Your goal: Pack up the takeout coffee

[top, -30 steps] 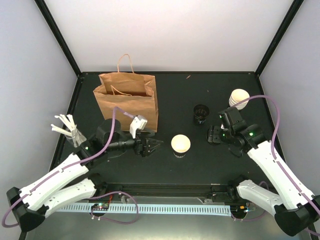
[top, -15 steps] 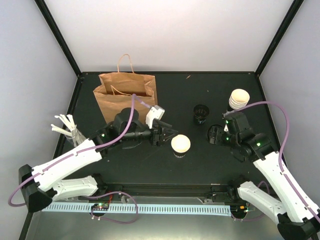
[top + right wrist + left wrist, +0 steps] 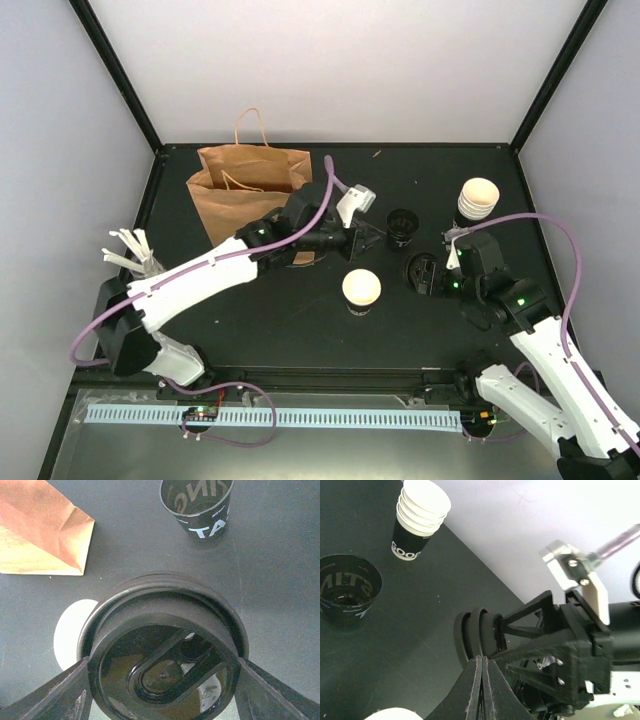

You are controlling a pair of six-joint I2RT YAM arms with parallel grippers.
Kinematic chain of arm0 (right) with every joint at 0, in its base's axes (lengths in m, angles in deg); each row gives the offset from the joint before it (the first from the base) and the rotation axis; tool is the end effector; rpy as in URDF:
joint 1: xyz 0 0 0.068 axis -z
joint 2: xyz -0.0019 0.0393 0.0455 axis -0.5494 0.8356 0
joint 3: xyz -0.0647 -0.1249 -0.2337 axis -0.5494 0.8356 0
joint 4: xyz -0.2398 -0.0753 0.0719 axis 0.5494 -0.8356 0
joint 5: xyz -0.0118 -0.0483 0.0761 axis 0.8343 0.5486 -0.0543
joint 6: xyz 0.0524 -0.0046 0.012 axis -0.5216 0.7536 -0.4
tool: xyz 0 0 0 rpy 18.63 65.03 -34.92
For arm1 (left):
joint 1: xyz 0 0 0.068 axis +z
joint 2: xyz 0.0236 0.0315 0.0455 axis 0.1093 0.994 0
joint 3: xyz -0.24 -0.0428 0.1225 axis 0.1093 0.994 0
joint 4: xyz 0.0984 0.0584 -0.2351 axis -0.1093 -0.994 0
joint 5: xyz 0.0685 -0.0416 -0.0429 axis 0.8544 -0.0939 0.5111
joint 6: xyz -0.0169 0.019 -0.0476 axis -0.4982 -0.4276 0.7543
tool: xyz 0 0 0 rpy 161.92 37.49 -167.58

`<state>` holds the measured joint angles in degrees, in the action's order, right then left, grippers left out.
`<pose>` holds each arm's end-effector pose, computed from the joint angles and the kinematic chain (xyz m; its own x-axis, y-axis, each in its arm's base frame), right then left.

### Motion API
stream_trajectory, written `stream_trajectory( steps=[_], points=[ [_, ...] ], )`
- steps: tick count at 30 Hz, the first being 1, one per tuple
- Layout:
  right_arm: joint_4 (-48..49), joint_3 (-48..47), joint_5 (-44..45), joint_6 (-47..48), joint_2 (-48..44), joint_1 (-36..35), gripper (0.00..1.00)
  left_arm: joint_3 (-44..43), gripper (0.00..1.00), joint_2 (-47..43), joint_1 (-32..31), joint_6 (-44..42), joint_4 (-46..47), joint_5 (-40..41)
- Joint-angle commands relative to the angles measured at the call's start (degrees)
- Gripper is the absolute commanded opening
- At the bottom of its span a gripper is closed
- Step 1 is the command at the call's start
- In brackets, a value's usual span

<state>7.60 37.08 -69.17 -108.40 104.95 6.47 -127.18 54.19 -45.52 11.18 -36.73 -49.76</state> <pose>0.1193 0.0623 0.3035 -0.8106 0.1537 -0.5650 -0.0833 0.9249 0.3710 0.1957 -0.2694 0.3516 -0.6541 0.1223 -0.7464 0.7145 0.4236 -0.5568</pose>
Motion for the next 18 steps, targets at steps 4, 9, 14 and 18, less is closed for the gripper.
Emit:
stream_trajectory(
  steps=[4,9,14,18],
  points=[
    [1.98,1.30,-1.48,-0.53,-0.39,0.31,0.73,-6.50,0.01,7.71,-0.62,-1.58,-1.01,-2.29],
    [3.74,2.87,-3.00,-1.13,-2.08,0.31,0.72,-8.26,0.01,10.83,-1.69,-1.89,-0.35,-2.28],
    [3.96,3.84,-3.69,-0.99,-2.37,0.30,0.72,-10.33,0.02,14.28,-2.26,-2.22,-0.43,-3.04],
    [4.37,4.48,-4.39,-1.12,-2.56,0.28,0.72,-12.33,0.02,16.70,-2.26,-2.85,-0.95,-3.15]
  ],
)
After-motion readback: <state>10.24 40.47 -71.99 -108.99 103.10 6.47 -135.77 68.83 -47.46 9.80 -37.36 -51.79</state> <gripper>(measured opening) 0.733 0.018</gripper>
